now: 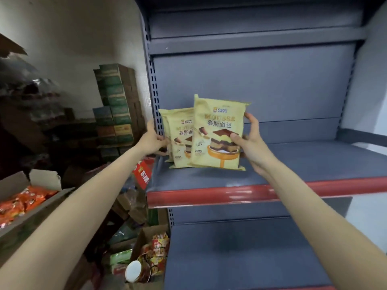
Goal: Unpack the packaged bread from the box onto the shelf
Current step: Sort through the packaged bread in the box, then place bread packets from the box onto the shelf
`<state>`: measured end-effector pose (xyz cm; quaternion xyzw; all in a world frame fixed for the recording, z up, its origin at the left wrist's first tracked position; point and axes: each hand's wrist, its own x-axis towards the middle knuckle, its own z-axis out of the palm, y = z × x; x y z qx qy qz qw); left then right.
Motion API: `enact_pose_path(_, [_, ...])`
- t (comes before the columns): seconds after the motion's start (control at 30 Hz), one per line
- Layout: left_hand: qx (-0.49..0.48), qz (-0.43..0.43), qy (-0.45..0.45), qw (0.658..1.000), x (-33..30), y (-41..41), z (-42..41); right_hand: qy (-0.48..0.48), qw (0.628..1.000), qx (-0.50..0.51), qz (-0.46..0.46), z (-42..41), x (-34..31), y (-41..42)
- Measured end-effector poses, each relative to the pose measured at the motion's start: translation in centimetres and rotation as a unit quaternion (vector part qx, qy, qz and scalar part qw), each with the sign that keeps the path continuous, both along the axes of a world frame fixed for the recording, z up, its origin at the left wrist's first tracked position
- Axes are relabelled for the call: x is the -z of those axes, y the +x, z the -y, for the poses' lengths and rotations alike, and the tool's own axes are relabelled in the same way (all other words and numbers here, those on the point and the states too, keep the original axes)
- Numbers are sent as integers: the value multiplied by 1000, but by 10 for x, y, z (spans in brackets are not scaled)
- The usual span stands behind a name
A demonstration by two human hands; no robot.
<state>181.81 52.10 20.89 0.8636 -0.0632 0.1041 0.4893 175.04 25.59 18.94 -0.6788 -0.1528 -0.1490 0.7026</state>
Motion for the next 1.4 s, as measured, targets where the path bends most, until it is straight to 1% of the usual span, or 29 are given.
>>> enact_pose_path(0.07, [16,-10,-3,1000,2,3,-5,-53,998,-9,-13,-19,2,11])
enact_pose_path(0.13, [27,-7,-6,1000,5,7,-7,-86,996,-12,-36,-39,5,23])
enact_pose_path(0.2, [27,-3,-18,999,7,7,-7,-126,990,4,-57,-54,8,31])
enact_pose_path(0.27, [22,1,-57,998,8,4,-7,-180,981,24,-71,-63,7,34])
enact_pose_path(0.33, [16,11,-112,993,9,-2,-9,-245,967,42,-62,-70,6,33])
enact_pose_path(0.43, [-13,38,-150,988,11,-16,-13,-352,931,92,-42,-75,9,28])
enact_pose_path(0.5, [-57,68,-138,986,13,-28,-17,-435,891,112,-60,-75,13,25])
enact_pose_path(0.57, [-97,109,-111,983,15,-44,-18,-488,861,124,-71,-73,17,21])
enact_pose_path(0.6, [-112,132,-92,981,16,-53,-18,-496,855,139,-60,-73,18,17])
enact_pose_path(0.67, [-129,181,-42,974,18,-73,-13,-485,854,188,-11,-71,20,7])
enact_pose_path(0.77, [-133,267,26,954,26,-106,-1,-407,883,219,82,-59,30,-18])
enact_pose_path(0.83, [-131,324,89,933,34,-127,12,-365,890,220,162,-47,43,-37])
enact_pose_path(0.97, [-108,404,215,883,59,-164,44,-342,872,216,275,-21,73,-76])
enact_pose_path(1.03, [-81,432,256,861,75,-184,64,-332,860,226,315,-4,87,-98])
enact_pose_path(1.07, [-68,436,269,856,85,-196,76,-325,859,224,325,5,96,-111])
enact_pose_path(1.13, [-46,426,288,856,110,-221,101,-319,868,203,321,28,120,-138])
enact_pose_path(1.17, [-40,398,298,867,124,-233,113,-327,875,184,305,40,135,-152])
enact_pose_path(1.23, [-33,286,322,902,157,-259,138,-360,890,138,243,68,168,-178])
enact_pose_path(1.3, [-18,157,340,927,191,-283,159,-405,899,83,143,97,202,-199])
enact_pose_path(1.37, [-7,58,344,937,225,-303,176,-452,891,3,29,127,236,-217])
enact_pose_path(1.4, [-1,13,344,939,242,-311,184,-480,876,-42,-23,142,253,-224])
